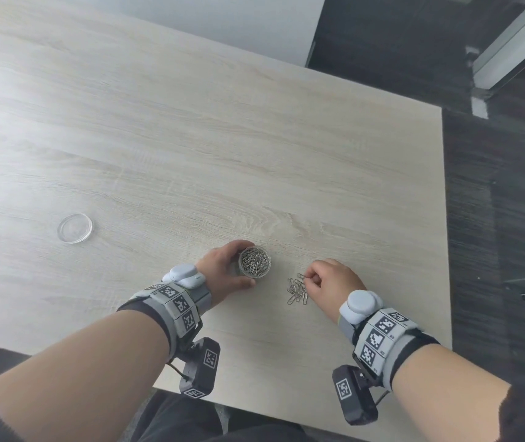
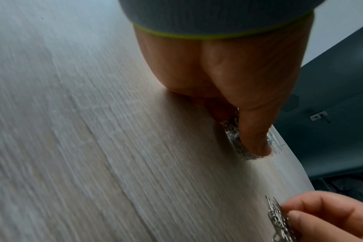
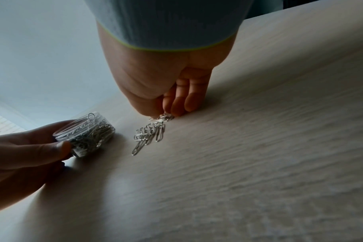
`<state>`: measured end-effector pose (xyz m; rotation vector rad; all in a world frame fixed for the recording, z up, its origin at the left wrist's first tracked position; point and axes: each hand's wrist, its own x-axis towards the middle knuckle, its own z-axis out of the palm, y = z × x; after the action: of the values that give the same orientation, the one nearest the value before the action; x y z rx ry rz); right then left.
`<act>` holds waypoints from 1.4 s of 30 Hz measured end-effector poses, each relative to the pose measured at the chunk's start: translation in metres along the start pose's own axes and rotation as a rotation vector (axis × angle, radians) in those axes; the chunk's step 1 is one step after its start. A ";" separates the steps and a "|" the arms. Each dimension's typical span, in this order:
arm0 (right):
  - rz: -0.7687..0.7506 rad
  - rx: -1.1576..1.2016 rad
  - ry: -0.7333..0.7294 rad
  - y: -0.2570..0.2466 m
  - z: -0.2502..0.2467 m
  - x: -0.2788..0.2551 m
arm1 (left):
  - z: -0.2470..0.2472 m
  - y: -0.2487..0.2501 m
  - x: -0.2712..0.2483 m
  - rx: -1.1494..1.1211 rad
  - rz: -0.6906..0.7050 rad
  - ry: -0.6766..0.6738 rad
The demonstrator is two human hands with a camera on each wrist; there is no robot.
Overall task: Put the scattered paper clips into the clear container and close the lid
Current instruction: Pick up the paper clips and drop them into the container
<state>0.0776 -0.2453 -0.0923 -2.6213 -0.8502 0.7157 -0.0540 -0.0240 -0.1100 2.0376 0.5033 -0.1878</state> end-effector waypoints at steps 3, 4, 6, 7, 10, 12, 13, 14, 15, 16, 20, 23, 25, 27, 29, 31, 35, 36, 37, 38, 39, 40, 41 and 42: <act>-0.047 0.040 0.048 0.000 0.005 -0.003 | 0.000 -0.001 0.000 0.003 -0.005 -0.002; -0.072 0.018 0.036 0.001 0.006 -0.005 | 0.000 -0.001 0.000 0.006 -0.006 -0.002; -0.127 -0.052 -0.021 0.001 0.007 -0.008 | 0.000 -0.002 0.000 0.008 -0.007 -0.003; -0.151 -0.090 -0.050 0.001 0.008 -0.010 | 0.000 -0.003 0.000 0.007 -0.009 -0.006; -0.203 -0.141 -0.069 0.000 0.010 -0.011 | 0.000 -0.004 0.000 0.008 -0.010 -0.011; -0.202 -0.123 -0.054 -0.002 0.011 -0.010 | 0.000 -0.004 0.001 0.006 -0.011 -0.009; -0.201 -0.117 -0.043 -0.003 0.012 -0.009 | 0.001 -0.004 0.001 0.003 -0.011 -0.008; -0.198 -0.113 -0.032 -0.004 0.013 -0.007 | 0.001 -0.004 0.001 -0.002 -0.009 -0.006; -0.188 -0.108 -0.026 -0.006 0.013 -0.006 | 0.001 -0.004 0.001 -0.003 -0.007 -0.005; -0.173 -0.101 -0.024 -0.007 0.013 -0.005 | 0.001 -0.004 0.001 -0.005 -0.003 -0.004; -0.130 -0.102 -0.058 -0.012 0.009 -0.001 | 0.001 -0.005 0.001 -0.013 -0.006 -0.009; -0.112 -0.120 -0.071 -0.015 0.006 0.001 | 0.001 -0.005 0.000 -0.022 -0.011 -0.008; -0.108 -0.138 -0.075 -0.017 0.004 0.003 | 0.001 -0.006 0.000 -0.029 -0.015 -0.007; -0.101 -0.152 -0.090 -0.018 0.003 0.006 | 0.001 -0.006 0.000 -0.027 -0.019 -0.005; -0.093 -0.163 -0.106 -0.019 0.001 0.008 | 0.002 -0.007 0.001 -0.027 -0.016 -0.007; -0.084 -0.178 -0.119 -0.021 0.000 0.011 | 0.002 -0.008 0.001 -0.028 -0.016 -0.010; -0.028 -0.149 -0.129 -0.025 -0.004 0.015 | 0.001 -0.008 0.000 -0.023 -0.021 -0.008; -0.006 -0.117 -0.120 -0.024 -0.005 0.016 | 0.001 -0.007 0.000 -0.023 -0.021 -0.008; 0.017 -0.076 -0.106 -0.024 -0.006 0.017 | 0.001 -0.007 0.000 -0.021 -0.019 -0.008; 0.040 -0.033 -0.092 -0.024 -0.007 0.017 | 0.001 -0.007 0.000 -0.019 -0.018 -0.008; 0.053 0.006 -0.079 -0.025 -0.008 0.018 | 0.001 -0.006 0.000 -0.017 -0.015 -0.007; 0.061 0.041 -0.065 -0.027 -0.009 0.018 | 0.001 -0.006 0.000 -0.013 -0.015 -0.006; 0.060 0.076 -0.049 -0.030 -0.010 0.018 | 0.001 -0.006 0.000 -0.009 -0.017 -0.006; 0.052 0.112 -0.027 -0.034 -0.011 0.019 | 0.001 -0.006 0.000 -0.010 -0.020 -0.006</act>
<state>0.0810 -0.2084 -0.0754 -2.5474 -0.7297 0.7909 -0.0564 -0.0222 -0.1156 2.0220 0.5196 -0.2027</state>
